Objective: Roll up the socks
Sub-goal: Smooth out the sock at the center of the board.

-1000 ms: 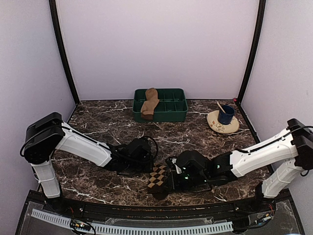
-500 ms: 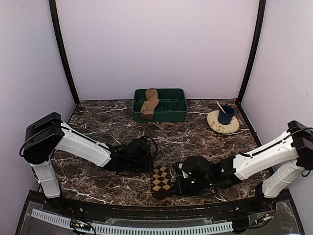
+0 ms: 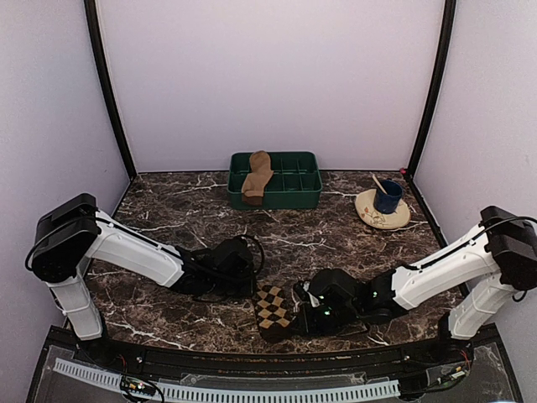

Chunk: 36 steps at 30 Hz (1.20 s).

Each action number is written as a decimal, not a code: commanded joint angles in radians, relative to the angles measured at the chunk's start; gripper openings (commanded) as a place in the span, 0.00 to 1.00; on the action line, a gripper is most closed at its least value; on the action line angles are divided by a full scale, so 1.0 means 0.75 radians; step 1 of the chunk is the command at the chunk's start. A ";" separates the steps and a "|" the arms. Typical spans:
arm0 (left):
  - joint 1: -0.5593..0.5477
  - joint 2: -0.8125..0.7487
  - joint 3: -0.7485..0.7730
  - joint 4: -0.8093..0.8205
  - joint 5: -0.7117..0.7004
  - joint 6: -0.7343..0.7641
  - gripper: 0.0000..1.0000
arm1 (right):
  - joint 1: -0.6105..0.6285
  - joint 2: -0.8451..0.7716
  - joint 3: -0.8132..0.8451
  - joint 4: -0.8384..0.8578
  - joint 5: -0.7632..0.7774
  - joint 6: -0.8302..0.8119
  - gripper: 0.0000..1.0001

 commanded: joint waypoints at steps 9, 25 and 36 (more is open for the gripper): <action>-0.034 -0.068 -0.034 -0.335 -0.089 0.018 0.43 | -0.021 0.031 0.013 0.059 -0.028 -0.051 0.00; -0.070 -0.297 -0.067 -0.469 -0.169 0.008 0.29 | -0.020 0.037 0.022 0.060 -0.042 -0.073 0.00; -0.079 -0.290 0.048 -0.252 -0.062 0.287 0.28 | -0.021 0.081 0.047 0.043 -0.057 -0.098 0.00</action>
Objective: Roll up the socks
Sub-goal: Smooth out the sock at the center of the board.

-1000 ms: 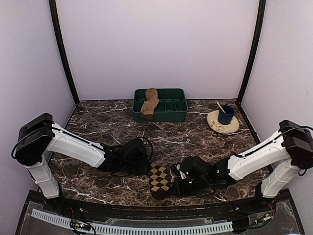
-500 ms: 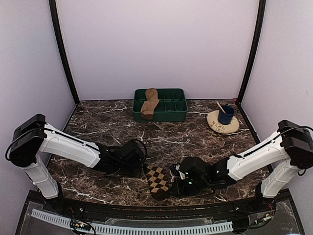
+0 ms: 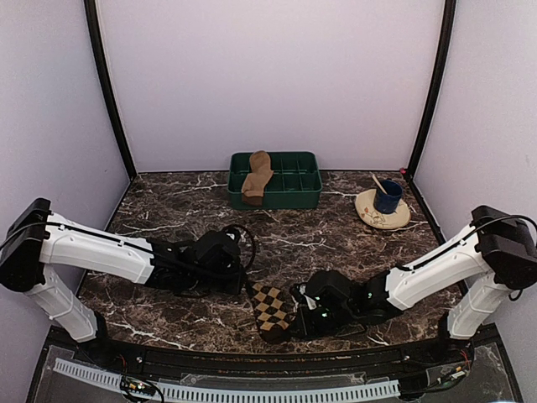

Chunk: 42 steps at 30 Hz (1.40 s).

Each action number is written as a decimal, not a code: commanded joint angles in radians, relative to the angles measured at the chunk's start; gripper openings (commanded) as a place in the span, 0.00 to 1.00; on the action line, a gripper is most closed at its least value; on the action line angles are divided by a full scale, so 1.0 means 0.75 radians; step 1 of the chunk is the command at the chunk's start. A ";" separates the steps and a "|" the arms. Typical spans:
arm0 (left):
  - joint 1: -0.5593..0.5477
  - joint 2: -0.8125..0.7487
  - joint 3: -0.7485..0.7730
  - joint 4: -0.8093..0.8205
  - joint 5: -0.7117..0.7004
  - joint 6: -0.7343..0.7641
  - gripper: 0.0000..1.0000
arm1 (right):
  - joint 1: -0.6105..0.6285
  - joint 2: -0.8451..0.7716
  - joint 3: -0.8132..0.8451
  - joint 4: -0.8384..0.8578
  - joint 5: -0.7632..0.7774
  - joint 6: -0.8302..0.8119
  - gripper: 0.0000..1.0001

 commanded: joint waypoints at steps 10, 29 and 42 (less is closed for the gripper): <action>-0.007 0.219 0.147 0.152 0.175 0.147 0.26 | -0.010 0.017 0.042 0.008 -0.022 -0.038 0.00; -0.042 0.318 0.079 0.097 0.253 0.047 0.11 | -0.004 -0.010 0.045 -0.019 0.026 -0.062 0.26; -0.039 0.240 -0.050 0.213 0.294 0.188 0.07 | -0.006 -0.143 0.114 -0.188 0.455 -0.317 0.42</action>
